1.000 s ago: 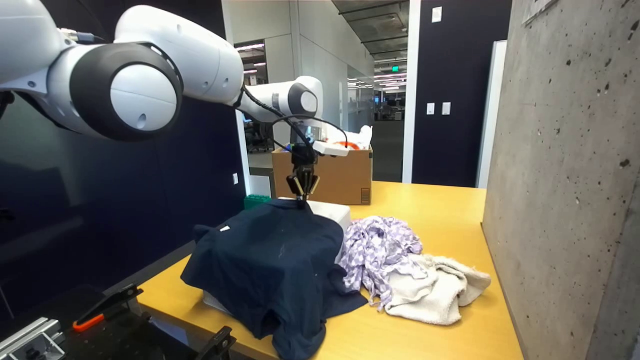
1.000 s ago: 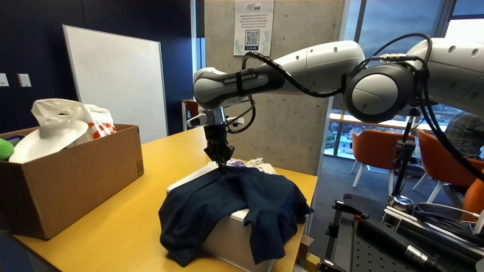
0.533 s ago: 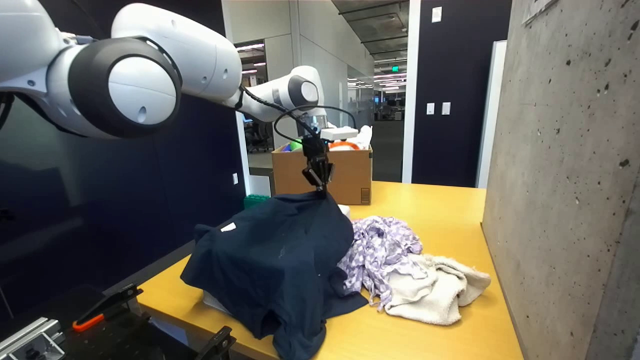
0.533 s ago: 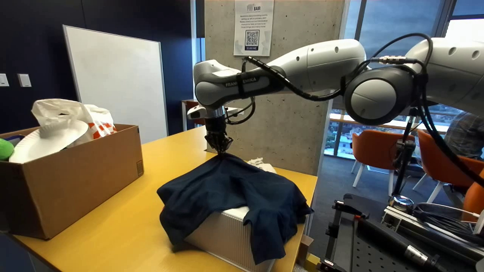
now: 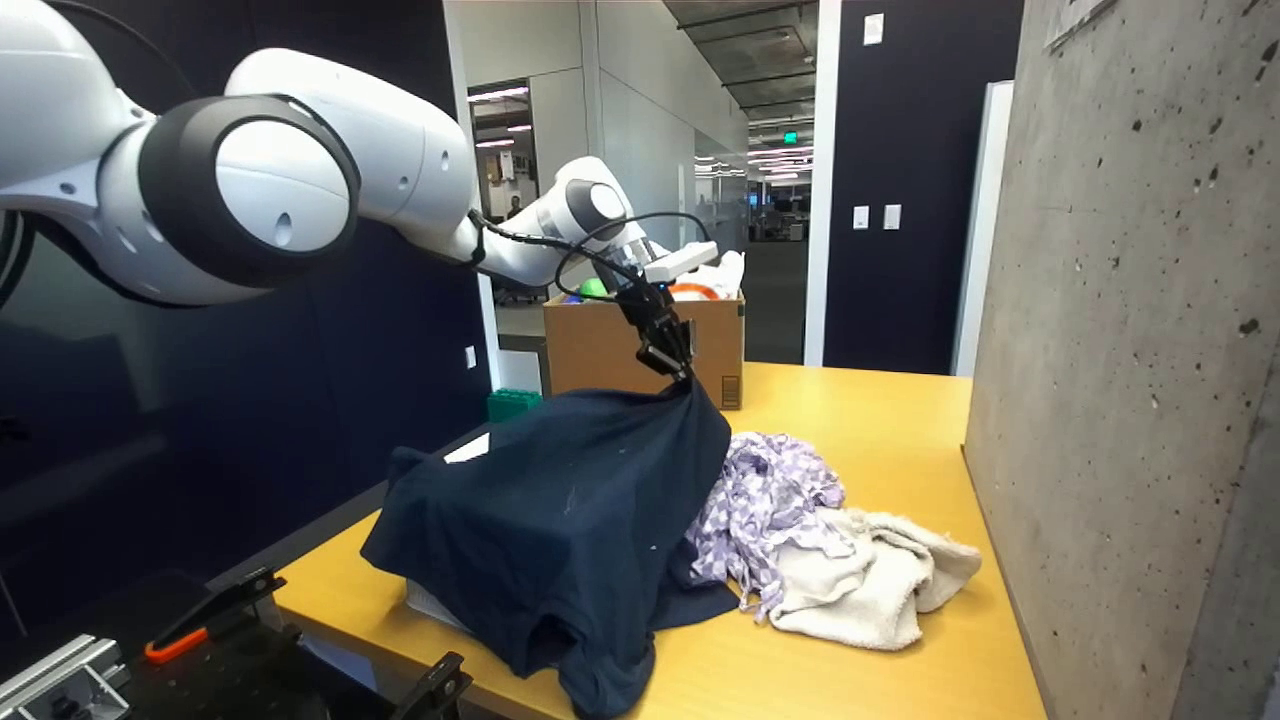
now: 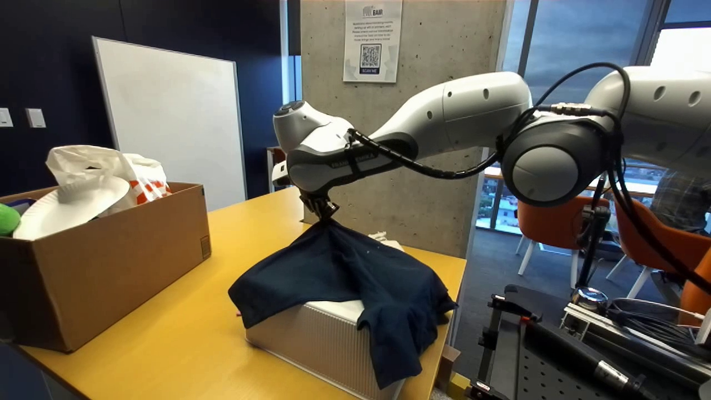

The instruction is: Spread the blue shirt on the box evenly over the box

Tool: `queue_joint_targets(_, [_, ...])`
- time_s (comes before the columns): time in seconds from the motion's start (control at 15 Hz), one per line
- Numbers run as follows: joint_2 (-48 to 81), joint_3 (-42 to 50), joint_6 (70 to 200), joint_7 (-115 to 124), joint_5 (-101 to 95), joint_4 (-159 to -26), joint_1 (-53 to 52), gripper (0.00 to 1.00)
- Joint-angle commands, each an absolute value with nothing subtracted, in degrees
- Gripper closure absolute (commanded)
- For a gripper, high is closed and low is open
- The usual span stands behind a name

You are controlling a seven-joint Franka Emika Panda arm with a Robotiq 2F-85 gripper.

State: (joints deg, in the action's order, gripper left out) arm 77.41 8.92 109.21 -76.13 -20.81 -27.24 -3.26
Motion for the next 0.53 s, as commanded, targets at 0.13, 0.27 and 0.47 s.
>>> queue_joint_targets(0.13, [79.62, 13.36, 110.79, -73.06, -24.08, -25.71, -5.34, 0.99])
queue_joint_targets(0.27, [79.78, 13.65, 110.2, -72.36, -24.1, -25.59, -5.7, 0.71])
queue_joint_targets(0.47, [78.87, 14.13, 107.79, -71.45, -24.23, -25.91, -6.43, 0.49])
